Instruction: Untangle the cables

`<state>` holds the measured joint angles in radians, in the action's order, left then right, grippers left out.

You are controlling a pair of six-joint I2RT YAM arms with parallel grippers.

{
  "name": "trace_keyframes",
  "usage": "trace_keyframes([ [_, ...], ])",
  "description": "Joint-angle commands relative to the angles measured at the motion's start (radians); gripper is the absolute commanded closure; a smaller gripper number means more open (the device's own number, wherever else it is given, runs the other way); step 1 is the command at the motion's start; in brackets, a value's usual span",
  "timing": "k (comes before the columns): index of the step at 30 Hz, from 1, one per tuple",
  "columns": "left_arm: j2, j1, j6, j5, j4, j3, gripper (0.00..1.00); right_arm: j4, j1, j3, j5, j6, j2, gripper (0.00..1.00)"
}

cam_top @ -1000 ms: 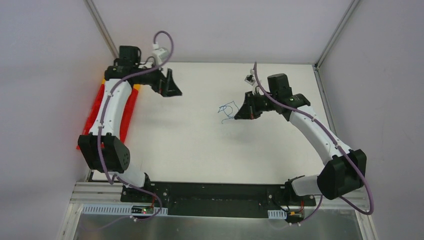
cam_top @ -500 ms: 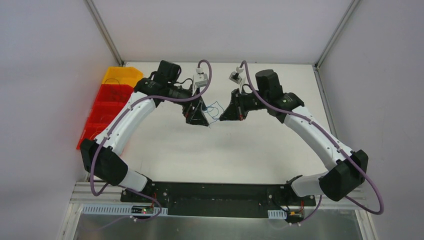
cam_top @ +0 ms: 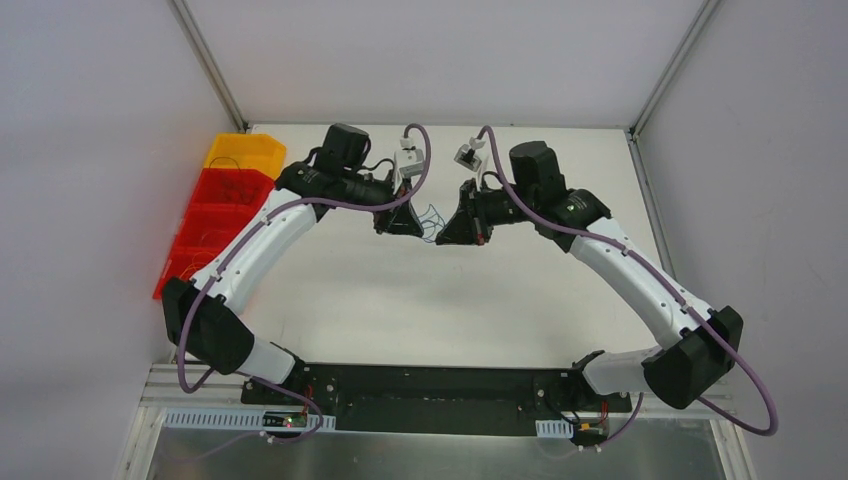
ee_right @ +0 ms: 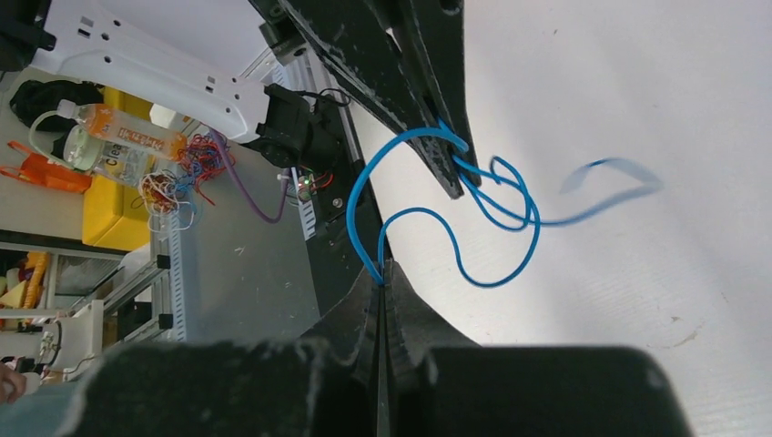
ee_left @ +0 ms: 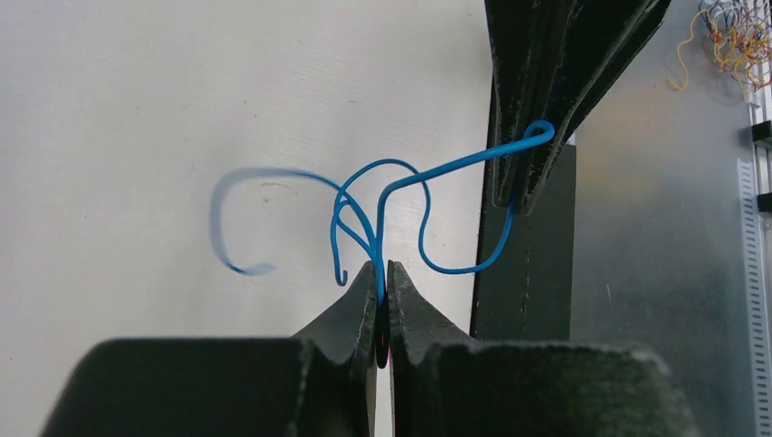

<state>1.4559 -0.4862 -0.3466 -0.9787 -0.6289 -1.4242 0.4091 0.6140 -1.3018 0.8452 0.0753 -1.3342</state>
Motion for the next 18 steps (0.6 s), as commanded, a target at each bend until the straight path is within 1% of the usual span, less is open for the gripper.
trace_keyframes([
  [1,-0.054,0.062,0.1,-0.021,0.045,-0.007,1.0,-0.008,-0.011,-0.042,-0.073,0.025,0.039,0.99],
  [3,-0.049,0.138,0.142,-0.016,0.053,-0.022,1.0,0.003,-0.031,-0.043,-0.134,0.01,0.039,0.89],
  [4,-0.044,0.183,0.15,-0.005,0.054,-0.032,1.0,0.008,-0.044,-0.04,-0.159,0.002,0.039,0.81],
  [5,-0.039,0.224,0.149,0.012,0.055,-0.044,1.0,0.012,-0.057,-0.037,-0.178,-0.004,0.039,0.66],
  [6,-0.031,0.271,0.139,0.033,0.055,-0.059,1.0,0.014,-0.073,-0.03,-0.196,-0.016,0.039,0.48],
  [7,-0.017,0.317,0.123,0.055,0.055,-0.081,1.0,0.012,-0.09,-0.025,-0.212,-0.034,0.037,0.34],
  [8,0.003,0.378,0.102,0.084,0.049,-0.111,1.0,0.014,-0.109,-0.02,-0.22,-0.051,0.034,0.26],
  [10,0.073,0.468,0.06,0.136,0.022,-0.198,1.0,0.019,-0.143,-0.02,-0.224,-0.071,0.023,0.18],
  [13,0.228,0.588,-0.014,0.238,-0.04,-0.376,1.0,0.025,-0.173,-0.02,-0.237,-0.073,0.01,0.09],
  [14,0.282,0.618,-0.059,0.282,-0.063,-0.436,1.0,0.025,-0.179,-0.021,-0.241,-0.074,0.008,0.03],
  [15,0.333,0.643,-0.101,0.326,-0.081,-0.49,1.0,0.026,-0.183,-0.022,-0.244,-0.073,0.004,0.01],
  [18,0.477,0.706,-0.186,0.441,-0.099,-0.641,1.0,0.032,-0.19,-0.024,-0.251,-0.073,-0.002,0.01],
])
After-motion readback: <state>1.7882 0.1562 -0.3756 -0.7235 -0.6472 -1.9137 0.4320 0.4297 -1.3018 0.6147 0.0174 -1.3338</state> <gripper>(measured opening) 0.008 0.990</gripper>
